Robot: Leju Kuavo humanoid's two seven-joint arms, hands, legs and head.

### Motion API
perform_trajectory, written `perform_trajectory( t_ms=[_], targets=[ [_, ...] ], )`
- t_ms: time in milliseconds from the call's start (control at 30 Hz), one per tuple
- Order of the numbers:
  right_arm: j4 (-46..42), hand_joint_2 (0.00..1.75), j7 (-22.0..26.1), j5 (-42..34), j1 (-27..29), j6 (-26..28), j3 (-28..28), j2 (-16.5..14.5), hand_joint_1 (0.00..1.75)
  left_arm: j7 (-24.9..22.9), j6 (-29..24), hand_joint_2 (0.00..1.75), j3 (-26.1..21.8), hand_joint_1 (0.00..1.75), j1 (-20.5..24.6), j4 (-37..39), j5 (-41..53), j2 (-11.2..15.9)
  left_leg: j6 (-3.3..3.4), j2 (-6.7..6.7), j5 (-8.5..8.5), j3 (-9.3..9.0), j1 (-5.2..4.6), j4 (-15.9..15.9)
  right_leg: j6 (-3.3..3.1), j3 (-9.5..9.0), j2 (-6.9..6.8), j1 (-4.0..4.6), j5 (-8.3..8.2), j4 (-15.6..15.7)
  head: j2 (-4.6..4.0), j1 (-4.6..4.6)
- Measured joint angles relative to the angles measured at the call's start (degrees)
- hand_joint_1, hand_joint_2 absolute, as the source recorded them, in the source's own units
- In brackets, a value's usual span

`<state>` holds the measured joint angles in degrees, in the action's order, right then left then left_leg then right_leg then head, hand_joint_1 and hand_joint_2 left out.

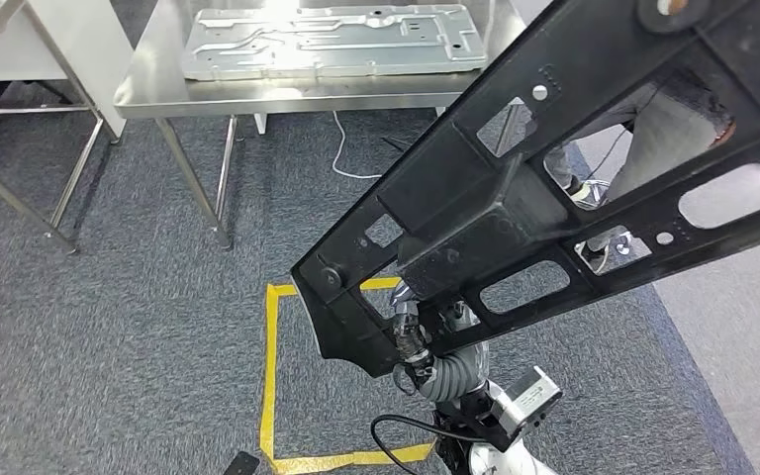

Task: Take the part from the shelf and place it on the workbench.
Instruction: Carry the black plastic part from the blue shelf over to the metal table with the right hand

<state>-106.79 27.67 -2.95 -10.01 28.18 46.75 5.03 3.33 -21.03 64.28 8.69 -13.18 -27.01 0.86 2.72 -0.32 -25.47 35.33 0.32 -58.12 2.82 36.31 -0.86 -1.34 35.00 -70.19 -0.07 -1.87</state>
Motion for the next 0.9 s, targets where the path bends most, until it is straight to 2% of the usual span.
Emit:
perform_trajectory(
  t_ms=[33, 67, 100, 167, 200, 233, 333, 400, 433, 500, 533, 567, 600, 633, 667, 733, 767, 867, 900],
  targets=[
    [0.0, 1.75, 0.5, -0.6, 0.2, 0.1, 0.0, 0.0, 1.75, 0.0, 0.0, 1.75, 0.0, 0.0, 0.0, 0.0, 0.0, 0.0, 0.14, -0.39, -0.14, -0.13, -0.05, 0.0, 0.0, 1.94, 0.34, 0.08, 0.54, -2.9, 0.0, 0.06],
    [0.0, 1.75, 0.8, -1.0, 0.4, 0.2, 0.0, 0.0, 1.75, 0.0, 0.1, 1.75, 0.0, 0.0, 0.0, 0.0, 0.0, 0.0, 0.19, -0.75, -0.31, -0.31, -0.1, -0.1, -0.04, 3.09, 0.46, 0.14, -0.02, -4.1, 0.0, 0.08],
    [0.0, 1.75, 1.1, -1.2, 0.6, 0.4, 0.0, 0.0, 1.75, 0.0, 0.1, 1.75, 0.0, 0.0, 0.0, 0.0, 0.0, 0.0, 0.19, -1.08, -0.52, -0.51, -0.13, -0.2, -0.13, 3.21, 0.51, 0.17, -1.7, -3.1, 0.0, 0.08],
    [0.0, 1.75, 1.4, -1.5, 0.6, 0.7, 0.0, 0.0, 1.75, 0.0, 0.1, 1.75, 0.0, 0.0, 0.0, 0.0, -0.1, -0.1, -0.02, -1.65, -1.04, -0.92, -0.14, -0.5, -0.52, 1.24, 0.72, 0.2, -6.4, 3.2, -0.01, 0.11],
    [0.0, 1.75, 1.6, -1.7, 0.6, 0.8, 0.0, 0.0, 1.75, 0.0, 0.2, 1.75, 0.0, 0.0, 0.0, 0.0, -0.1, -0.1, -0.23, -1.9, -1.31, -0.98, -0.26, -0.8, -0.77, -0.03, 0.92, 0.25, -7.92, 6.6, -0.01, 0.14],
    [0.0, 1.75, 1.7, -1.8, 0.6, 0.8, 0.0, 0.0, 1.75, 0.1, 0.2, 1.75, 0.0, 0.0, 0.1, 0.0, -0.2, -0.1, -0.49, -2.09, -1.47, -0.93, -0.36, -0.9, -1.04, -0.97, 1.08, 0.31, -8.66, 8.9, -0.01, 0.18],
    [-0.1, 1.75, 1.9, -2.1, 0.7, 0.8, 0.0, -0.1, 1.75, 0.1, 0.4, 1.75, 0.0, 0.0, -0.1, 0.0, -0.4, -0.1, -1.28, -2.25, -1.57, -0.69, -0.55, -0.8, -1.89, -1.72, 1.18, 0.32, -8.51, 10.6, 0.0, 0.24],
    [-0.1, 1.75, 1.9, -2.2, 0.8, 0.8, 0.0, -0.3, 1.75, 0.2, 0.4, 1.75, 0.0, 0.0, -0.1, 0.0, -0.5, -0.1, -1.89, -1.63, -2.6, -0.23, -0.48, -2.2, -2.51, -2.14, 1.01, 0.05, -8.63, 11.2, 0.0, 0.07],
    [-0.1, 1.75, 1.9, -2.2, 0.8, 0.8, 0.0, -0.4, 1.75, 0.3, 0.4, 1.75, 0.0, 0.0, 0.0, 0.0, -0.5, 0.0, -2.23, -1.21, -3.86, 0.76, -0.38, -4.4, -2.79, -2.37, 0.86, -0.08, -8.64, 11.4, 0.0, -0.08],
    [-0.1, 1.75, 1.9, -2.2, 0.8, 0.8, 0.0, -0.5, 1.75, 0.4, 0.5, 1.75, 0.0, 0.0, 0.0, 0.0, -0.5, 0.0, -2.85, -0.53, -6.98, 4.26, -0.07, -11.4, -3.13, -2.54, 0.54, -0.03, -8.51, 11.4, -0.01, -0.39],
    [-0.1, 1.75, 1.9, -2.2, 0.8, 0.8, 0.0, -0.5, 1.75, 0.4, 0.5, 1.75, 0.0, 0.0, -0.1, 0.0, -0.5, -0.1, -3.08, -0.41, -7.95, 6.0, 0.1, -14.6, -3.2, -2.56, 0.45, -0.01, -8.44, 11.3, -0.01, -0.4],
    [-0.1, 1.75, 1.9, -2.3, 0.8, 0.8, 0.0, -0.5, 1.75, 0.4, 0.5, 1.75, 0.0, 0.0, -0.1, 0.0, -0.5, -0.1, -3.24, -0.31, -7.96, 7.02, 0.22, -16.3, -3.22, -2.57, 0.39, 0.01, -8.37, 11.3, -0.01, -0.4],
    [-0.1, 1.75, 1.9, -2.3, 0.9, 0.8, 0.0, -0.5, 1.75, 0.4, 0.5, 1.75, 0.0, 0.0, -0.2, 0.0, -0.5, -0.1, -3.3, -0.21, -6.9, 6.97, 0.3, -15.7, -3.19, -2.61, 0.38, 0.02, -8.28, 11.2, -0.01, -0.41],
    [0.0, 1.75, 1.9, -2.3, 0.9, 0.8, 0.0, -0.5, 1.75, 0.4, 0.6, 1.75, 0.0, 0.0, -0.2, 0.0, -0.5, -0.1, -3.25, -0.12, -5.06, 5.85, 0.35, -13.1, -3.09, -2.72, 0.39, 0.02, -8.17, 11.2, -0.01, -0.41],
    [0.0, 1.75, 1.9, -2.3, 0.9, 0.8, 0.0, -0.5, 1.75, 0.4, 0.5, 1.75, 0.0, 0.0, -0.2, 0.0, -0.5, 0.0, -3.09, 0.04, -3.03, 4.0, 0.35, -9.1, -2.94, -2.87, 0.39, 0.02, -8.03, 11.1, -0.01, -0.41],
    [-0.1, 1.75, 1.9, -2.4, 0.9, 0.8, 0.0, -0.5, 1.75, 0.4, 0.5, 1.75, 0.0, 0.0, 0.0, 0.0, -0.5, 0.0, -2.59, 0.25, -0.89, 0.72, 0.09, -2.6, -2.42, -3.1, 0.38, 0.21, -7.75, 11.0, 0.0, -0.37],
    [-0.1, 1.75, 1.9, -2.4, 0.9, 0.8, 0.0, -0.5, 1.75, 0.4, 0.5, 1.75, 0.0, 0.0, 0.1, 0.0, -0.5, 0.0, -2.33, 0.27, -0.77, -0.01, -0.07, -1.1, -2.11, -3.15, 0.37, 0.29, -7.68, 11.1, 0.0, -0.35],
    [-0.1, 1.75, 1.9, -2.4, 0.9, 0.8, 0.0, -0.5, 1.75, 0.5, 0.5, 1.75, 0.0, 0.0, 0.0, 0.0, -0.5, 0.0, -1.48, 0.04, -0.8, -0.38, -0.1, -0.5, -1.12, -3.35, 0.27, 0.29, -7.5, 11.2, 0.0, -0.28],
    [-0.1, 1.75, 1.9, -2.4, 0.8, 0.8, 0.0, -0.5, 1.75, 0.5, 0.5, 1.75, 0.0, 0.0, 0.0, 0.0, -0.5, 0.0, -1.09, 0.02, -0.69, -0.6, 0.01, -0.2, -0.84, -3.06, 0.29, 0.26, -6.9, 10.4, 0.0, -0.25]
  ],
)
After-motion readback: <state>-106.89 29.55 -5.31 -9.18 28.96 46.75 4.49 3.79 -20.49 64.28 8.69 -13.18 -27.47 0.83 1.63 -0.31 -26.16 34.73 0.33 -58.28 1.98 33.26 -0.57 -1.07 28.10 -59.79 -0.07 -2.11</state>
